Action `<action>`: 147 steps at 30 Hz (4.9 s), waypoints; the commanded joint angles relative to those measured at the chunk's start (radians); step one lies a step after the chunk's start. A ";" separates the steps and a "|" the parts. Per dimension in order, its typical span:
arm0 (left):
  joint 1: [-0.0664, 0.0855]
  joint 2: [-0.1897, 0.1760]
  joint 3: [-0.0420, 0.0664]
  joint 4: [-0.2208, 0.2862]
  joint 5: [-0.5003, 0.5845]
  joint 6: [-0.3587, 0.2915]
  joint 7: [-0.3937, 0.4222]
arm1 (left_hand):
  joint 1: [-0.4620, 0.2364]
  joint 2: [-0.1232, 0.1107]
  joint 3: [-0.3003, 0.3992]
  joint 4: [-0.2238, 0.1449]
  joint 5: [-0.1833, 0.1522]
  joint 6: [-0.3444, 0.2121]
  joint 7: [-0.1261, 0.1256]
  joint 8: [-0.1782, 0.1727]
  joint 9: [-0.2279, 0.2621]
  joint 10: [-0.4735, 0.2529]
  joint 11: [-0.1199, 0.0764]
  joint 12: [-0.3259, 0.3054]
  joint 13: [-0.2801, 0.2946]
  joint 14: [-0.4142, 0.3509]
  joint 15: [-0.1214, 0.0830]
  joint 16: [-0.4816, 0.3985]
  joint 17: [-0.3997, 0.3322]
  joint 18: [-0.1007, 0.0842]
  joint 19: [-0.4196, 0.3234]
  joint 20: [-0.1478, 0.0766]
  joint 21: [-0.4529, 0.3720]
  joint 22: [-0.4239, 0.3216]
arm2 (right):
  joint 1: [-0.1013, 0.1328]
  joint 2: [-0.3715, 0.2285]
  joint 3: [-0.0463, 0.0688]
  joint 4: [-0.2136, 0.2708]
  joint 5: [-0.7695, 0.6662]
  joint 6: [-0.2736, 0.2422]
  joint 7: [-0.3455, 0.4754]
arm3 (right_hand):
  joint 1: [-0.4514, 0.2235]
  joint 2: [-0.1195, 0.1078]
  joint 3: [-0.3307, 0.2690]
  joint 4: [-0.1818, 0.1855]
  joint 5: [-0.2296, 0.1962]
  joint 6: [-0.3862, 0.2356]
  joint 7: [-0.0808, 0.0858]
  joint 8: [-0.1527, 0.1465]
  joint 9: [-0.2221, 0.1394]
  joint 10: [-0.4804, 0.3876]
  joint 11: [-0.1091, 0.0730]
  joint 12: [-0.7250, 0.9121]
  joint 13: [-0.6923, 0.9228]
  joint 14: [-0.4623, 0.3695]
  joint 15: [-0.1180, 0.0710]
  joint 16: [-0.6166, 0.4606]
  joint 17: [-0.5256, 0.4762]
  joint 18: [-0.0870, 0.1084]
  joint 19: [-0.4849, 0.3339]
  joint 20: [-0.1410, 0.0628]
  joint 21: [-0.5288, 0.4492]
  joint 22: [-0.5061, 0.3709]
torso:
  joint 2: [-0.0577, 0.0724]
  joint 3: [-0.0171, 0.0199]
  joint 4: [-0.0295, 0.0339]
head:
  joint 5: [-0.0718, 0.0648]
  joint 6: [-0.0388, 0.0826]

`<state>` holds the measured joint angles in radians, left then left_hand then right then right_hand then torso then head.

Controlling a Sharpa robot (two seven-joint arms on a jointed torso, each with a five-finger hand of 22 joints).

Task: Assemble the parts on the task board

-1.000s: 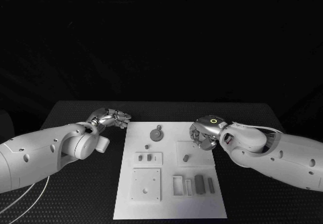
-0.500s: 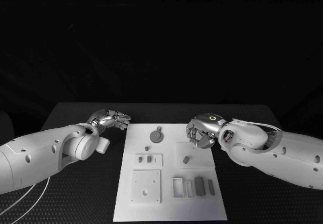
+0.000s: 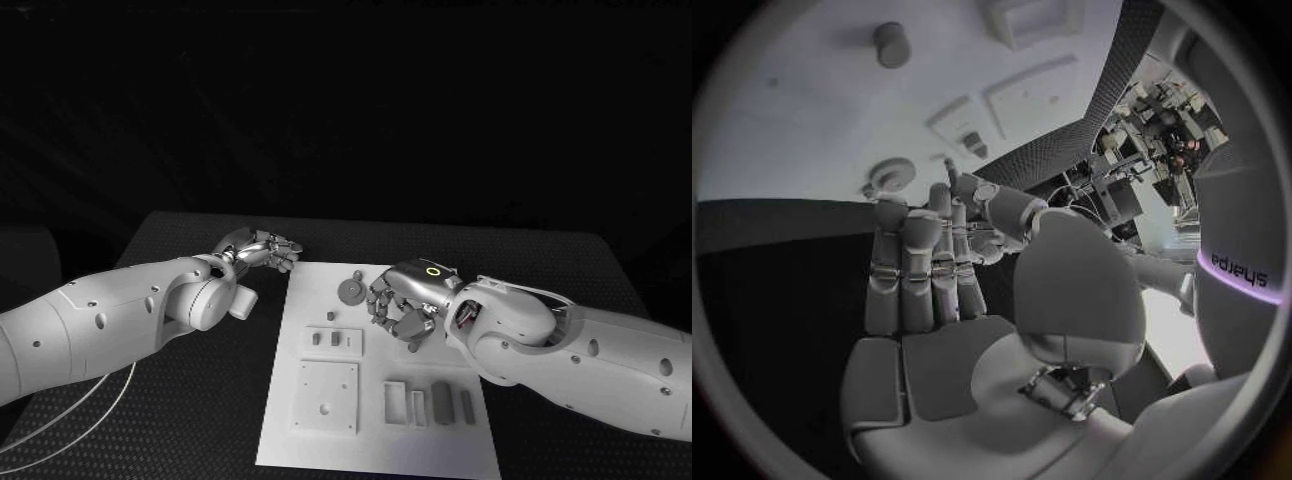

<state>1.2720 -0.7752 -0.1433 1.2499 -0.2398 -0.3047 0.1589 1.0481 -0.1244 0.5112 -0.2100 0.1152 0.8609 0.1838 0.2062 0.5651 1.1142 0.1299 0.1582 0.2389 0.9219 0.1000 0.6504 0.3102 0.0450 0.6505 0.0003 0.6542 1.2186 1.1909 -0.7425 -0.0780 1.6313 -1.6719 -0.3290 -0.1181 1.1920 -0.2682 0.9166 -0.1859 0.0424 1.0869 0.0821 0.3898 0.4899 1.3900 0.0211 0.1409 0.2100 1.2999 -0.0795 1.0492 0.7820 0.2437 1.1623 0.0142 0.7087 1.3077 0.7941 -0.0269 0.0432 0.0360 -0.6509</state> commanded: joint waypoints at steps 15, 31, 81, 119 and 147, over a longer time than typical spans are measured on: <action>0.001 0.056 0.001 -0.056 0.007 0.010 0.014 | -0.006 0.007 -0.003 0.002 -0.002 -0.006 0.001 0.005 -0.001 -0.007 0.001 0.005 -0.002 0.005 0.000 -0.006 0.004 0.010 0.009 0.000 -0.008 0.001 | -0.101 0.106 -0.046 -0.016 -0.095 0.006 0.002 | -0.005 0.009 -0.001 -0.014 0.007 0.008 0.001 -0.001 0.002 0.004 0.001 0.001 0.002 -0.001 -0.010 0.006 0.002 0.018 0.001 -0.007 0.006 0.022 | -0.005 -0.0029 0.0005 | 0.059 -0.036; 0.001 0.060 0.001 -0.049 0.007 0.019 0.010 | -0.007 0.007 -0.003 0.003 -0.002 -0.007 0.001 0.005 -0.001 -0.008 0.001 0.006 -0.002 0.005 0.000 -0.008 0.006 0.010 0.009 0.000 -0.009 0.002 | -0.133 0.136 -0.055 -0.023 -0.128 0.024 0.003 | -0.007 0.012 -0.002 -0.018 0.007 0.008 0.002 -0.002 0.002 0.004 0.001 0.000 0.002 -0.001 -0.010 0.006 0.002 0.018 0.001 -0.007 0.007 0.021 | -0.004 -0.0031 0.0007 | 0.058 -0.039; 0.001 0.051 0.001 -0.040 0.007 0.025 0.007 | -0.010 0.007 -0.004 0.005 -0.003 -0.008 0.001 0.006 -0.001 -0.009 0.002 0.007 -0.002 0.006 0.000 -0.013 0.012 0.010 0.009 0.000 -0.012 0.002 | -0.133 0.143 -0.056 -0.056 -0.193 0.054 -0.018 | -0.010 0.013 -0.002 -0.025 0.007 0.010 0.001 -0.003 0.002 0.007 0.000 0.000 0.004 0.000 -0.010 0.007 0.003 0.018 0.002 -0.008 0.012 0.022 | -0.004 -0.0030 0.0011 | 0.049 -0.035; 0.001 0.041 0.001 -0.035 0.007 0.028 0.004 | -0.011 0.006 -0.005 0.007 -0.004 -0.013 0.003 0.005 -0.002 -0.012 0.002 0.008 -0.003 0.006 0.000 -0.018 0.018 0.010 0.009 0.000 -0.015 0.003 | -0.147 0.130 -0.084 -0.070 -0.125 0.028 -0.008 | -0.090 -0.031 -0.121 -0.079 0.012 -0.161 0.076 -0.096 -0.028 -0.172 0.071 -0.075 -0.034 -0.091 0.059 -0.008 -0.001 0.016 -0.095 0.029 0.019 0.024 | -0.005 -0.0024 0.0003 | 0.050 -0.042; 0.001 0.037 0.001 -0.036 0.007 0.030 0.005 | -0.011 0.006 -0.005 0.007 -0.004 -0.014 0.003 0.005 -0.003 -0.012 0.002 0.008 -0.003 0.006 0.001 -0.020 0.021 0.010 0.009 0.000 -0.016 0.004 | -0.032 -0.029 -0.025 0.045 -0.038 0.036 -0.003 | -0.109 -0.033 -0.150 -0.084 0.010 -0.188 0.072 -0.094 -0.030 -0.196 0.077 -0.052 -0.038 -0.116 0.065 0.022 -0.003 0.018 -0.119 0.039 0.043 0.023 | -0.005 -0.0016 -0.0008 | 0.035 -0.024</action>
<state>1.2720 -0.7399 -0.1435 1.2115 -0.2373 -0.2891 0.1562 1.0446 -0.1210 0.5089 -0.2078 0.1152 0.8547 0.1847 0.2062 0.5637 1.1107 0.1336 0.1618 0.2367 0.9218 0.1001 0.6350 0.3298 0.0447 0.6504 0.0003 0.6425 1.2215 1.1546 -0.7671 -0.1038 1.6738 -1.7531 -0.3427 -0.1273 1.0908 -0.3010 0.7684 -0.2727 0.0543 0.9011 0.1601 0.2930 0.4593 1.1868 0.0964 0.0818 0.1711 1.1836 -0.0089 1.0682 0.7802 0.2399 1.0357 0.0554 0.7477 1.3092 0.7895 -0.0284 0.0426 0.0737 -0.6774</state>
